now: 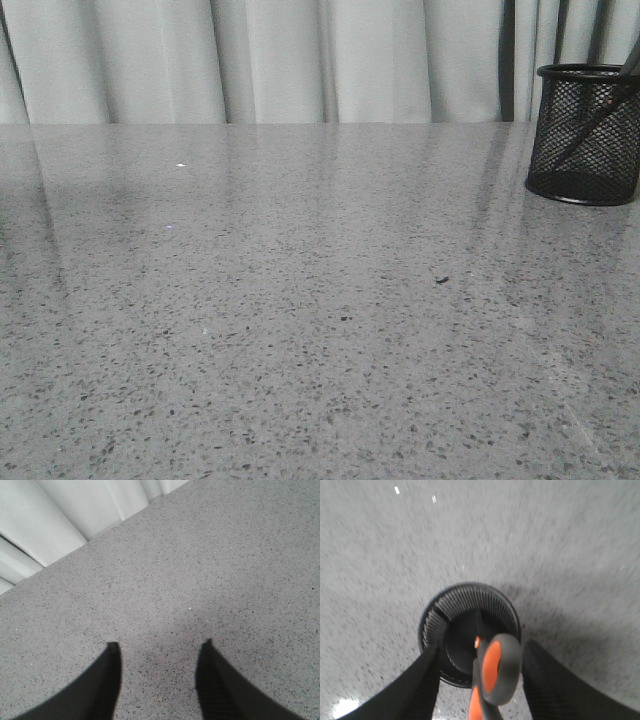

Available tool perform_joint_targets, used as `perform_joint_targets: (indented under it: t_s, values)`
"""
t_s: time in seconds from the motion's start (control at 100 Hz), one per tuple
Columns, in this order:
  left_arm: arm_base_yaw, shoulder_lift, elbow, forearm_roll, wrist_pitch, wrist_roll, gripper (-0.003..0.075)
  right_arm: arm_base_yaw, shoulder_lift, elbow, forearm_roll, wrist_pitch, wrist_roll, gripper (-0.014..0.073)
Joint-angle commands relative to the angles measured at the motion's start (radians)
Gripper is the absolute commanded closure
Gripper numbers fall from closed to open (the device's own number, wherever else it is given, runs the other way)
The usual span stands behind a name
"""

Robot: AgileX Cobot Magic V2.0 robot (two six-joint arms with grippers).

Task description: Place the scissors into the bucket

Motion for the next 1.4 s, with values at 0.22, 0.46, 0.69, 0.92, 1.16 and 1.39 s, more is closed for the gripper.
perform_joint_targets:
  t_s: [0.22, 0.46, 0.69, 0.92, 1.16, 1.39]
  values:
    - [0.0, -0.023, -0.03, -0.044, -0.095, -0.007, 0.0741, -0.007, -0.184, -0.098, 0.067, -0.086, -0.013, 0.0263]
    - [0.0, -0.072, 0.039, -0.164, -0.267, -0.007, 0.0741, -0.003, -0.334, 0.072, 0.311, -0.252, -0.108, 0.0585]
    - [0.0, -0.269, 0.402, -0.229, -0.623, 0.039, 0.0741, -0.003, -0.567, 0.469, 0.372, -0.61, -0.223, 0.0666]
    - [0.0, -0.536, 0.874, -0.351, -0.968, 0.174, 0.0741, -0.001, -0.792, 0.828, 0.37, -0.854, -0.229, 0.0666]
    - [0.0, -0.832, 1.214, -0.41, -1.08, 0.176, 0.0741, 0.031, -1.04, 1.085, 0.367, -0.91, -0.254, 0.0666]
    - [0.0, -1.049, 1.346, -0.545, -1.155, 0.176, 0.0741, 0.03, -1.21, 1.232, 0.367, -0.912, -0.254, 0.0666]
